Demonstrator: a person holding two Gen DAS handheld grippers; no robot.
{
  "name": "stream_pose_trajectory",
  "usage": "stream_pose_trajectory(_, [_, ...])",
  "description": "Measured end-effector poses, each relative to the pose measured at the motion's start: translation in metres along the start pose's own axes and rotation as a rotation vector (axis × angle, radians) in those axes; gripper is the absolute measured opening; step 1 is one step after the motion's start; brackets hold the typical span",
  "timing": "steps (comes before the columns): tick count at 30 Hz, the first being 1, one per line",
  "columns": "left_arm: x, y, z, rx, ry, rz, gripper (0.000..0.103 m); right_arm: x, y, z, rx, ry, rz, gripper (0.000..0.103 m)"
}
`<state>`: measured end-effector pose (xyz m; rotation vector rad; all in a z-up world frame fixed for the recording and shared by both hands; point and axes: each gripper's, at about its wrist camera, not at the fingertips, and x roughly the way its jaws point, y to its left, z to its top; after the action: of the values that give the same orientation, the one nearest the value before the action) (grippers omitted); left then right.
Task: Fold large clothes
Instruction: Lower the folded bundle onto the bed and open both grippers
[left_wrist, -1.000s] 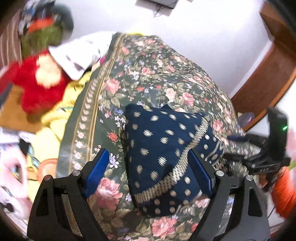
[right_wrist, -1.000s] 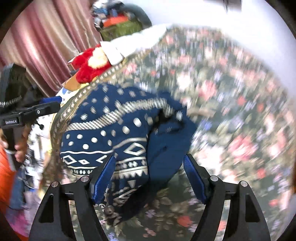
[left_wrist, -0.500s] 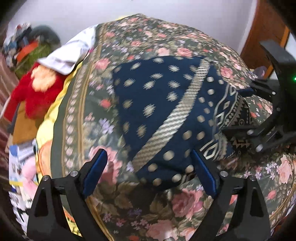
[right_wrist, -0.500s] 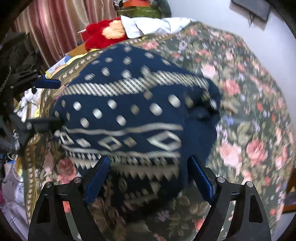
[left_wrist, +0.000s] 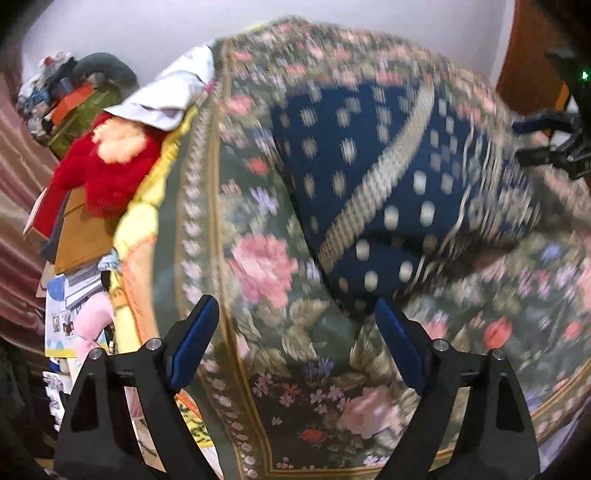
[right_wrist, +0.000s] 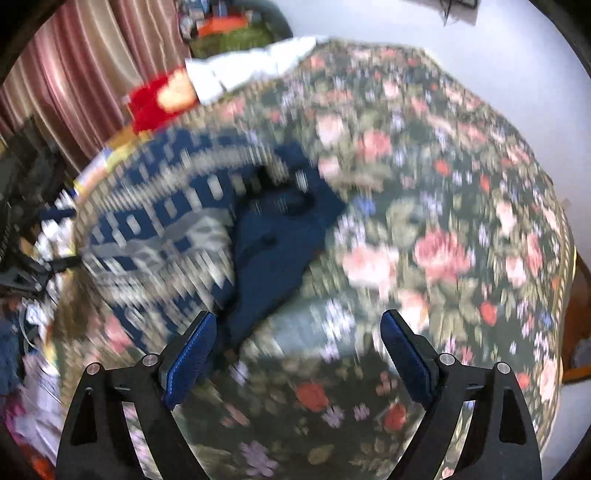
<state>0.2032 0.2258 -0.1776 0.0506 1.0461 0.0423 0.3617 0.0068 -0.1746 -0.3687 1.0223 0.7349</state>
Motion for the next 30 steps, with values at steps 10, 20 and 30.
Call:
stream_pose_trajectory(10, [0.009,0.013,0.091,-0.142,-0.135,-0.020,0.088,0.037,0.030,0.081,0.086,-0.082,0.087,0.090])
stream_pose_trajectory(20, [0.080,0.011,0.113,-0.197,-0.072,0.017,0.096,0.099,-0.003,0.077,0.144,-0.014,0.096,0.090])
stream_pose_trajectory(30, [0.016,0.023,0.094,-0.143,-0.130,0.141,0.091,0.023,-0.013,0.062,0.136,-0.107,-0.021,0.089])
